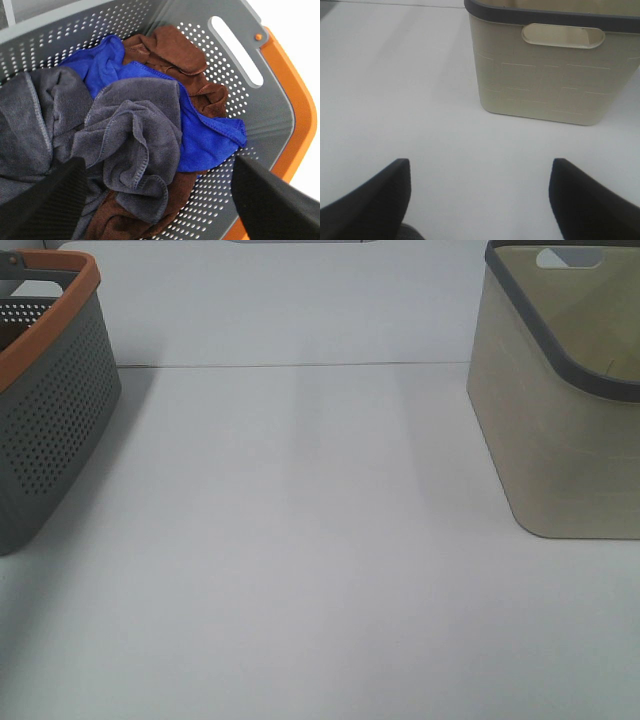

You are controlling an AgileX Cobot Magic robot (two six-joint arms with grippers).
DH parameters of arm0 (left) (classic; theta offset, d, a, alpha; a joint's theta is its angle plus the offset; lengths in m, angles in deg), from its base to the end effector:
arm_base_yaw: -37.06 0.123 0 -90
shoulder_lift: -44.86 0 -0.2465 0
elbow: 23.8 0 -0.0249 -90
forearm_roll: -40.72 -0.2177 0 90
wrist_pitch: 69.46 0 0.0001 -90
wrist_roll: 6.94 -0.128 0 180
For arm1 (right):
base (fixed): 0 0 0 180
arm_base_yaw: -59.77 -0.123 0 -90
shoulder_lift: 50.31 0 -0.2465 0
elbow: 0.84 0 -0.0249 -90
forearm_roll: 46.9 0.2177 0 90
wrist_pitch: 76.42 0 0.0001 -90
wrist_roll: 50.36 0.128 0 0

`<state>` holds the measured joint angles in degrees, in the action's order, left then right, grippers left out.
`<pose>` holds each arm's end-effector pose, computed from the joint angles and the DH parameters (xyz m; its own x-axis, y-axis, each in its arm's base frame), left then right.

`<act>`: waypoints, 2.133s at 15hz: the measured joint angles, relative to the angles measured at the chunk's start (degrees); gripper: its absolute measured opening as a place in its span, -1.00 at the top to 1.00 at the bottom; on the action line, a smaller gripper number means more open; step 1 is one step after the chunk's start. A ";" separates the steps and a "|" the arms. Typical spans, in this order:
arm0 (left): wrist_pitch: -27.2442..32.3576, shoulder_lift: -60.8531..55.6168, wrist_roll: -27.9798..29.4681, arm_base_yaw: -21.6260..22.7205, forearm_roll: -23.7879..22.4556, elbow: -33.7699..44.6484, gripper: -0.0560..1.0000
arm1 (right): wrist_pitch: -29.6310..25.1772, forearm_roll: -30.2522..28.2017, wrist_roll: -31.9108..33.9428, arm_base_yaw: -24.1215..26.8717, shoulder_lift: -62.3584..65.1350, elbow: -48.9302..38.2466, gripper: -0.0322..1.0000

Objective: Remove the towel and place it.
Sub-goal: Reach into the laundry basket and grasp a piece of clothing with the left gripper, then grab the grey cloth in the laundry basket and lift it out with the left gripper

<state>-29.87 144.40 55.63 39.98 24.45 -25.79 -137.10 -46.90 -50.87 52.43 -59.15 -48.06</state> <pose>0.3457 0.0405 0.2715 -0.3297 -0.7704 -0.5458 -0.6615 0.6009 -0.4486 0.0371 0.0048 0.2454 -0.4451 -0.0663 -0.8930 -0.1317 0.9913 -0.0079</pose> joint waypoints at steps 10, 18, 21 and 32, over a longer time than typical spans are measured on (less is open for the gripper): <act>-0.23 13.24 14.55 0.00 -5.44 -6.30 -0.52 | 0.00 0.00 0.17 0.00 0.00 0.00 -0.53; -4.07 21.20 19.42 0.00 -5.56 -8.14 -0.43 | 0.00 0.00 0.17 0.00 0.00 0.00 -0.53; -4.70 22.86 20.51 0.00 -5.84 -8.14 -0.41 | 0.00 0.00 0.17 0.00 0.00 0.00 -0.53; -6.02 23.43 24.29 0.00 -11.29 -8.14 -0.18 | 0.00 0.00 0.17 0.00 0.00 0.00 -0.53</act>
<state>-35.89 167.83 79.92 39.98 13.16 -33.93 -137.10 -46.90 -50.70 52.43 -59.15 -48.06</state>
